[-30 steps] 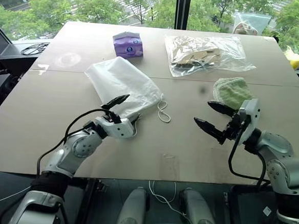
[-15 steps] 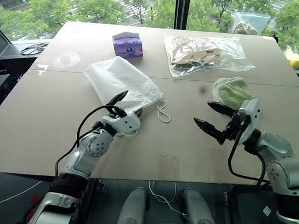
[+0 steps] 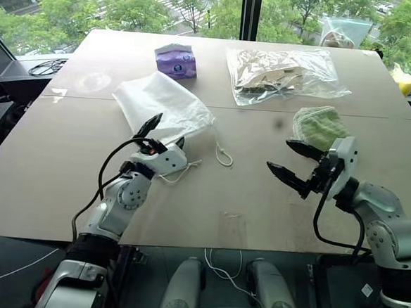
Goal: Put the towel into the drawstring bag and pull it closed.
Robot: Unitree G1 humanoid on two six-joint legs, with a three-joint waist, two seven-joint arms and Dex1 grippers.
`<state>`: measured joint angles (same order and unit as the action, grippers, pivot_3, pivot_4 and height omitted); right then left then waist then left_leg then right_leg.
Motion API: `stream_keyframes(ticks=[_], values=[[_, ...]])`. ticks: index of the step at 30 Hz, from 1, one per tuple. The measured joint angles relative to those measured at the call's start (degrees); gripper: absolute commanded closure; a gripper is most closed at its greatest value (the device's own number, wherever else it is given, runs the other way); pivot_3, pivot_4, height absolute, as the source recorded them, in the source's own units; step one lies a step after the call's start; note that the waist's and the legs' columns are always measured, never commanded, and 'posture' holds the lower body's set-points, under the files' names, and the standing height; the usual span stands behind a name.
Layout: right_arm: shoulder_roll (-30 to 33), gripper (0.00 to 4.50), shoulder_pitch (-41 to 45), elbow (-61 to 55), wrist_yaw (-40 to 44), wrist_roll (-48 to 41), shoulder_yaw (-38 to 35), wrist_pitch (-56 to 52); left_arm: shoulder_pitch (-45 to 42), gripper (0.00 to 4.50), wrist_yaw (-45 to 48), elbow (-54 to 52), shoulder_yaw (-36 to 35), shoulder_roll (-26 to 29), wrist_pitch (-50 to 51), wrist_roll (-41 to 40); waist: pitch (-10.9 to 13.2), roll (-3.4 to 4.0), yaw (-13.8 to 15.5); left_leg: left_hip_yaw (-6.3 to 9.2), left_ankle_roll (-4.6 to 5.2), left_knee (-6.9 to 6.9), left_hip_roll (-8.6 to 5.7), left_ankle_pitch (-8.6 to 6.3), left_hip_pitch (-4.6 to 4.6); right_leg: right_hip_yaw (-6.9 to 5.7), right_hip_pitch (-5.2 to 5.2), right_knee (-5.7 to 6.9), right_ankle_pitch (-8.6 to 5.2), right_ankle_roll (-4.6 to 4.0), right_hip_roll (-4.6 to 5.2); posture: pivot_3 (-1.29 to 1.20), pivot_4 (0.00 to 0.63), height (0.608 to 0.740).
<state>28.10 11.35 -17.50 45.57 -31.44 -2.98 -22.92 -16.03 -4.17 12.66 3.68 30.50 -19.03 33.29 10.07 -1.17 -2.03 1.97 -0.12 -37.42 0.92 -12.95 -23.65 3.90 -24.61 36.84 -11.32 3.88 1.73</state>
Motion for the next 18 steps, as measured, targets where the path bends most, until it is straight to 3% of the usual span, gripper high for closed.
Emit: stream_keyframes(ticks=[18], values=[[-0.4,0.00,-0.4,0.0,-1.0,0.8,0.0,0.8,-2.4,0.03,5.4,3.3,0.2,-0.4,6.5,-4.2,0.0,0.00,0.0,0.00,0.00,0.00,0.00,0.00,0.00,0.00,0.00,0.00,0.00,0.00,0.00,0.00,0.150,0.740]])
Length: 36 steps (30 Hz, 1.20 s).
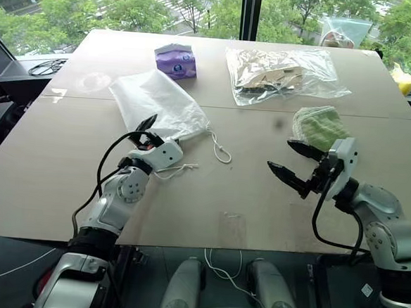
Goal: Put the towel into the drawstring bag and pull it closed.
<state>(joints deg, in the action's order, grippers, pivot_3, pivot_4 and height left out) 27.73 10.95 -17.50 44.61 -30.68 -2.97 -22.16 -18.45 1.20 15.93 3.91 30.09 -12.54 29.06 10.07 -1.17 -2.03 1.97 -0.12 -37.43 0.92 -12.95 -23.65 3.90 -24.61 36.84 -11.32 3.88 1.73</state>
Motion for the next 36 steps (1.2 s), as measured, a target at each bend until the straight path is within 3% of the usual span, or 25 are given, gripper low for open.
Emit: stream_keyframes(ticks=[5,6,8,10,12,13,16,17,27,36], values=[[0.0,0.00,-0.1,0.0,-0.1,0.1,0.0,0.1,-0.6,0.03,0.0,0.7,0.1,0.9,0.3,0.0,0.0,0.00,0.0,0.00,0.00,0.00,0.00,0.00,0.00,0.00,0.00,0.00,0.00,0.00,0.00,0.00,0.150,0.740],[0.0,0.00,-0.2,0.0,-0.1,0.1,0.0,0.1,-0.9,0.26,0.0,1.1,0.0,1.1,0.3,0.0,0.0,0.00,0.0,0.00,0.00,0.00,0.00,0.00,0.00,0.00,0.00,0.00,0.00,0.00,0.00,0.00,0.150,0.740],[0.0,0.00,-0.3,0.0,-0.1,0.1,0.0,0.1,-1.0,0.80,0.3,1.2,0.0,1.2,0.4,-0.4,0.0,0.00,0.0,0.00,0.00,0.00,0.00,0.00,0.00,0.00,0.00,0.00,0.00,0.00,0.00,0.00,0.150,0.740],[0.0,0.00,-0.3,0.0,-0.1,0.1,0.0,0.1,-1.1,1.60,1.4,1.6,0.0,1.2,0.4,-1.5,0.0,0.00,0.0,0.00,0.00,0.00,0.00,0.00,0.00,0.00,0.00,0.00,0.00,0.00,0.00,0.00,0.150,0.740],[0.0,0.00,-0.3,0.0,-0.1,0.1,0.0,0.1,-1.1,2.65,2.6,1.6,0.0,1.3,0.7,-2.3,0.0,0.00,0.0,0.00,0.00,0.00,0.00,0.00,0.00,0.00,0.00,0.00,0.00,0.00,0.00,0.00,0.150,0.740],[0.0,0.00,-0.3,0.0,-0.1,0.1,0.0,0.1,-1.1,2.91,2.9,1.6,0.0,1.3,0.9,-2.4,0.0,0.00,0.0,0.00,0.00,0.00,0.00,0.00,0.00,0.00,0.00,0.00,0.00,0.00,0.00,0.00,0.150,0.740],[0.0,0.00,-0.3,0.0,-0.1,0.1,0.0,0.1,-1.5,4.33,3.7,1.4,-0.5,1.6,1.2,-3.4,0.0,0.01,0.0,0.00,0.00,0.00,0.00,0.00,0.01,0.00,0.01,0.00,0.00,0.00,0.00,0.00,0.150,0.740],[0.0,0.00,-0.3,0.0,-0.1,0.1,0.0,0.0,-1.5,4.46,3.7,1.1,-0.9,1.8,1.3,-3.5,0.0,0.01,0.0,0.00,0.00,0.00,0.00,0.00,0.02,0.00,0.01,0.01,0.00,0.00,0.00,0.00,0.150,0.740],[-0.1,0.00,-0.3,-0.1,-0.1,0.1,0.0,0.0,-3.3,4.46,3.9,1.0,-0.5,3.5,0.9,-2.8,0.0,0.01,0.1,0.02,0.00,-0.01,-0.01,0.00,0.01,0.00,0.03,0.01,0.00,0.00,-0.01,0.00,0.150,0.740],[-0.6,0.00,0.3,-0.3,-0.4,0.1,0.1,0.0,-17.4,4.46,7.3,-4.1,-2.7,7.6,1.7,-3.0,0.0,0.01,0.0,0.02,0.00,-0.01,-0.04,0.00,-0.02,0.00,0.01,0.00,0.00,0.00,0.01,0.00,0.150,0.740]])
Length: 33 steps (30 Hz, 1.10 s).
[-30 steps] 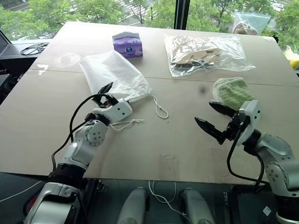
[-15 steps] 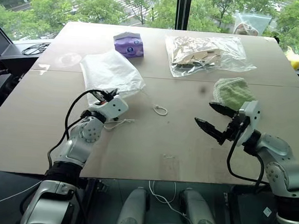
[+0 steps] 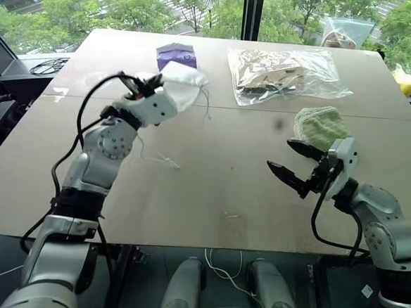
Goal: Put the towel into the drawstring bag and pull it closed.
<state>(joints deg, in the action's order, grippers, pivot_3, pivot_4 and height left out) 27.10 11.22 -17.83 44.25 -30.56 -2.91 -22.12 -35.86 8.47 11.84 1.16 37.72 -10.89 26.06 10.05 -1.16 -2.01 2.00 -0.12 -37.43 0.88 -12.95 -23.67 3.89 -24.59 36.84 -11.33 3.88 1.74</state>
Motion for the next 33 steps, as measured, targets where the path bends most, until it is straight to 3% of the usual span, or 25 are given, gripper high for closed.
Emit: stream_keyframes(ticks=[2,5,7,12,18,29,33], values=[[-0.1,0.00,0.1,-0.1,-0.2,0.0,0.0,0.0,0.9,4.46,3.9,-1.0,1.0,-0.5,2.9,-0.6,-0.1,0.23,-0.3,-0.07,0.00,0.04,-0.02,0.00,0.08,0.06,0.05,0.00,0.00,0.00,0.02,0.00,0.150,0.740],[-0.2,0.00,0.6,-0.1,-0.3,0.0,0.0,0.0,9.6,4.46,13.6,2.3,9.7,-2.5,6.2,0.0,-0.3,0.49,-0.7,-0.14,0.01,0.09,-0.01,0.00,0.14,0.17,0.03,0.02,-0.03,0.03,-0.04,0.00,0.150,0.740],[0.1,0.00,1.2,0.1,-0.2,0.2,0.0,0.0,7.7,4.46,12.4,1.3,9.2,-3.5,7.8,-0.3,0.0,0.03,0.3,0.21,-0.01,-0.17,0.14,0.03,-0.06,-0.15,-0.04,0.16,-0.04,0.04,-0.22,0.00,0.150,0.740],[-0.1,0.00,3.2,0.4,-0.2,0.1,-0.1,0.3,-3.5,4.46,11.8,-0.2,5.0,-0.3,10.2,-0.3,-0.1,0.16,0.9,0.00,-0.10,-0.34,0.22,0.06,0.23,0.02,0.30,0.08,-0.06,0.09,-0.28,0.00,0.150,0.740],[-0.2,0.00,3.6,0.9,-0.3,0.3,-0.1,0.3,-1.4,4.46,13.7,-0.5,7.9,-1.6,11.1,-0.1,0.0,0.00,0.9,0.05,-0.10,0.03,0.26,0.05,0.35,0.03,0.35,-0.03,-0.04,0.00,-0.34,0.00,0.150,0.740],[-0.6,0.00,3.7,1.3,-0.9,0.9,-0.1,1.2,-2.1,4.46,13.1,-3.3,6.3,-4.0,14.2,-1.5,0.0,0.02,0.9,0.00,-0.10,0.04,0.26,0.05,0.38,0.06,0.37,-0.04,-0.06,0.03,-0.32,0.00,0.150,0.740],[-0.7,0.00,3.7,1.8,-1.0,0.9,-0.1,1.2,-2.7,4.46,7.3,-3.3,5.3,-4.3,13.2,-0.3,0.1,-0.11,1.0,0.06,-0.10,0.04,0.29,0.05,0.36,0.02,0.35,-0.03,-0.05,0.03,-0.36,0.00,0.150,0.740]])
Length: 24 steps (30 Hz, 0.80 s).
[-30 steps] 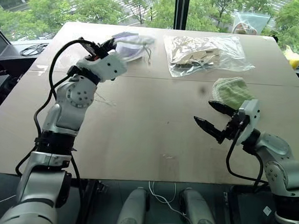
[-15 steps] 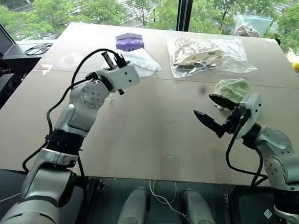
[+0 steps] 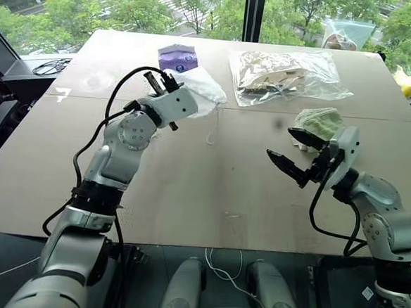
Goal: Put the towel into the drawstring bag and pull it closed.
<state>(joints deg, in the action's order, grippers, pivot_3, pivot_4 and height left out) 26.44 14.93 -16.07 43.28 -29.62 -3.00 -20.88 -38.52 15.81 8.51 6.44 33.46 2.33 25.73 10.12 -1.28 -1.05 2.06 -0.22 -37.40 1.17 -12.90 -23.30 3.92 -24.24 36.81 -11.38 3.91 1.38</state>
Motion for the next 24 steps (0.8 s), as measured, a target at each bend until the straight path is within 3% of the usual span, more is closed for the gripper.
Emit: stream_keyframes(ticks=[2,4,6,8,12,14,24], values=[[-0.4,0.00,0.1,0.0,-0.1,-0.1,0.0,0.0,0.4,4.46,4.1,-1.0,0.4,1.8,1.0,-0.3,-0.1,0.16,-0.2,-0.14,0.00,0.06,-0.01,0.00,0.18,0.11,0.10,-0.01,-0.02,0.01,0.01,0.00,0.150,0.740],[-0.5,0.00,0.1,0.0,-0.2,0.0,-0.1,0.1,6.3,4.46,8.1,-1.6,2.2,2.0,2.0,-0.6,-0.3,0.50,-0.8,-0.29,0.00,0.27,-0.07,-0.01,0.56,0.25,0.41,-0.11,-0.07,0.06,0.11,0.00,0.150,0.740],[0.1,0.00,0.1,0.2,-0.1,0.3,-0.2,0.1,8.6,4.46,5.0,-0.3,3.2,-2.3,2.4,-0.6,0.2,-0.08,-0.6,-0.04,0.00,0.11,-0.06,0.01,0.24,0.04,0.20,-0.01,-0.09,0.11,0.07,0.00,0.150,0.740],[0.0,0.00,0.2,0.1,-0.4,0.0,-0.2,0.1,3.2,4.46,1.6,-0.6,2.9,-2.6,2.9,0.6,0.4,-0.60,0.1,0.32,-0.01,-0.38,0.20,0.02,-0.40,-0.21,-0.17,0.01,0.10,-0.12,-0.31,0.00,0.150,0.740],[-0.2,0.00,0.2,0.1,-1.1,-0.3,-0.4,0.0,2.0,4.46,0.3,-3.1,2.4,-1.4,2.8,2.5,0.0,0.16,-0.1,-0.13,-0.02,-0.24,0.10,0.00,-0.11,0.18,-0.07,0.01,0.11,-0.15,-0.14,0.00,0.150,0.740],[0.1,0.00,0.1,0.1,-1.2,0.0,-0.4,0.0,2.4,4.46,-5.9,-4.2,1.6,-1.8,2.4,5.0,0.1,-0.09,-0.1,0.03,-0.02,-0.20,0.18,0.00,-0.32,0.10,-0.28,0.02,0.11,-0.13,-0.27,0.00,0.150,0.740],[-0.5,0.00,0.2,-0.2,-1.7,-0.1,-0.1,-0.1,5.0,4.46,-1.8,-5.3,0.7,-3.7,7.4,3.6,0.0,0.20,0.0,-0.10,-0.02,-0.12,0.15,0.00,-0.37,0.20,-0.42,0.02,0.19,-0.28,-0.23,0.00,0.150,0.740]])
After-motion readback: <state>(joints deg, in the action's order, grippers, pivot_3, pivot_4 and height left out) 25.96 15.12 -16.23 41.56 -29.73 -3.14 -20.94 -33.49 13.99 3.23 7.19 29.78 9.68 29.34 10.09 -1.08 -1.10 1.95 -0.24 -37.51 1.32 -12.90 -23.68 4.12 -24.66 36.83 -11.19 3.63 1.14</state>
